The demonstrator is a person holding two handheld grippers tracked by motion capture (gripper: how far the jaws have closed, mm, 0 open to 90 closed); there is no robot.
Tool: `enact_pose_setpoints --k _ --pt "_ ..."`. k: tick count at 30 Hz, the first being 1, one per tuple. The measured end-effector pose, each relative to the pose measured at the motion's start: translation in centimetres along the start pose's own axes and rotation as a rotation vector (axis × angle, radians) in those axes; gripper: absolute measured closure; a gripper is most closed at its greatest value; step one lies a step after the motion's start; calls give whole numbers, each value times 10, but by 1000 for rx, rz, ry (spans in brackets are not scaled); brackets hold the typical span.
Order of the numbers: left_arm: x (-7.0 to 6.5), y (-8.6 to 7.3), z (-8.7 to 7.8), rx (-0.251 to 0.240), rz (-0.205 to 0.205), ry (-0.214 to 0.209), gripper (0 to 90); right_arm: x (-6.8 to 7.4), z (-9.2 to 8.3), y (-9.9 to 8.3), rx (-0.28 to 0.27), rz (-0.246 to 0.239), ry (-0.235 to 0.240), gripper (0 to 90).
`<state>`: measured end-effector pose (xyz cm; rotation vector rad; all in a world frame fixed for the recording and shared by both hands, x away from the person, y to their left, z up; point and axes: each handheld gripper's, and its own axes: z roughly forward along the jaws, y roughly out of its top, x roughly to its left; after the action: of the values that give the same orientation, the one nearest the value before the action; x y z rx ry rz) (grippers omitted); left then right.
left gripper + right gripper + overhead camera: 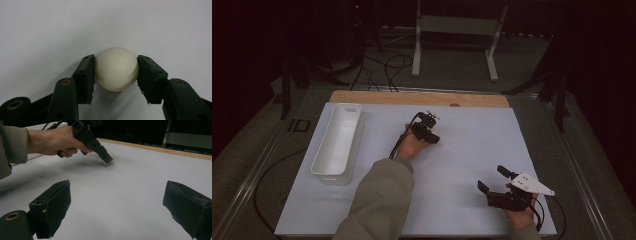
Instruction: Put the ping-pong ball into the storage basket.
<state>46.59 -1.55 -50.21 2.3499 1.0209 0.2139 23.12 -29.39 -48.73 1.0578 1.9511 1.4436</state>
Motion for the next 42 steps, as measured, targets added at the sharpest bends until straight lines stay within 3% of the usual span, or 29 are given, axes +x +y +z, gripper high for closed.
enact_pose_setpoints --k 15,42 --pt "-2 0 -3 0 3 -7 516 0 0 0 -3 1 2 72" --pt "-7 5 -27 -9 15 -17 517 -3 3 0 3 -4 7 72"
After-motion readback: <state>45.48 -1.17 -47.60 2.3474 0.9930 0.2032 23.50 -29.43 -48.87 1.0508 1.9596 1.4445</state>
